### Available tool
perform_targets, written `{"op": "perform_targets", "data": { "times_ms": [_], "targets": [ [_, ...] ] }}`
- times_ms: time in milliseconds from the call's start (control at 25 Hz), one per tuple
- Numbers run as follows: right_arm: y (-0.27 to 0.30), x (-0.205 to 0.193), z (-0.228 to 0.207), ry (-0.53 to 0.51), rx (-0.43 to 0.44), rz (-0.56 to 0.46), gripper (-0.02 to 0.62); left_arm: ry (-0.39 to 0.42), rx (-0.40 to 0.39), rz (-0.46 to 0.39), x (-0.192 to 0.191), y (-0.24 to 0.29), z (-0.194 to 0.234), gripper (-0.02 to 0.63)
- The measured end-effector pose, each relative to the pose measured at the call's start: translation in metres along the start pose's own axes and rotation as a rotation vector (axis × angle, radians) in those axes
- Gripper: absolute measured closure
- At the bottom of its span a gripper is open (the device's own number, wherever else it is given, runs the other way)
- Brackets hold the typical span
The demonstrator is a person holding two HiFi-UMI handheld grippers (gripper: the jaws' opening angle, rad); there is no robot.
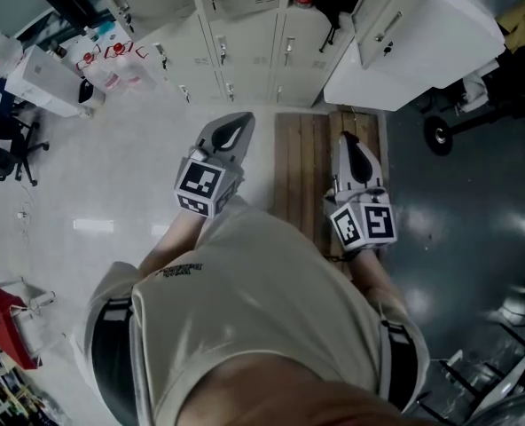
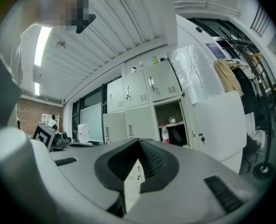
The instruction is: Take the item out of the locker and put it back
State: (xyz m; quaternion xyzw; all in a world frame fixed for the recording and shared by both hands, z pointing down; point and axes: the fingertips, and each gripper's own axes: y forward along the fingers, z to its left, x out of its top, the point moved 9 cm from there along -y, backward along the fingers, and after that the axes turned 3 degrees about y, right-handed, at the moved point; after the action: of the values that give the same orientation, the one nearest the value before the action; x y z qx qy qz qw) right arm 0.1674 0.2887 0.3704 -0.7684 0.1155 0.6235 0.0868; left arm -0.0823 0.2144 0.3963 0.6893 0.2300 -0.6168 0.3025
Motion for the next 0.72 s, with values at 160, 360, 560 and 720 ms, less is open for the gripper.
{"op": "perform_targets", "data": {
  "times_ms": [160,360,560,720],
  "targets": [
    [0.007,0.002,-0.009,0.005,0.016,-0.011,0.592,0.004,0.027,0.011,0.001,0.003,-0.001,0.594],
    [0.023,0.004,-0.017,0.004,0.023,-0.035,0.592,0.012,0.047,0.003,0.003,0.009,0.008,0.594],
    [0.047,0.005,-0.02,-0.01,0.017,-0.039,0.592,0.011,0.042,-0.005,0.003,0.025,0.026,0.594],
    [0.071,0.004,-0.027,-0.012,-0.007,-0.022,0.592,0.008,0.014,-0.006,0.002,0.047,0.046,0.593]
  ]
}}
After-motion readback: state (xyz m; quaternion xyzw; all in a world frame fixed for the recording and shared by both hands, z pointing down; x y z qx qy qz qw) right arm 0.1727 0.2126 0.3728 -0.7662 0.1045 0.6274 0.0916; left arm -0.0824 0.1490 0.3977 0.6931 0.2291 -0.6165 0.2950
